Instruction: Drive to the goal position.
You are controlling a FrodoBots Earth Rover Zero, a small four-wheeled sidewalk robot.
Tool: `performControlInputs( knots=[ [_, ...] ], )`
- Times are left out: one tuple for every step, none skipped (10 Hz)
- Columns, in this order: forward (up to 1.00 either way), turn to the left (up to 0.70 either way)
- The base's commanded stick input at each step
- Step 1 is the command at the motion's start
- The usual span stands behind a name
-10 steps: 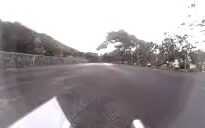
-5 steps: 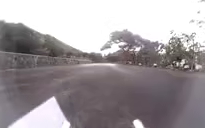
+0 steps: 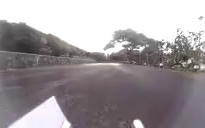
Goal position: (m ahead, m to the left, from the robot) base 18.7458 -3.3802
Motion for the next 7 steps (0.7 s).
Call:
performControlInputs(
  knots=[
    [1.00,0.00],
    [1.00,0.00],
    [1.00,0.00],
    [1.00,0.00],
    [1.00,0.00],
    [1.00,-0.40],
    [1.00,-0.24]
  ],
)
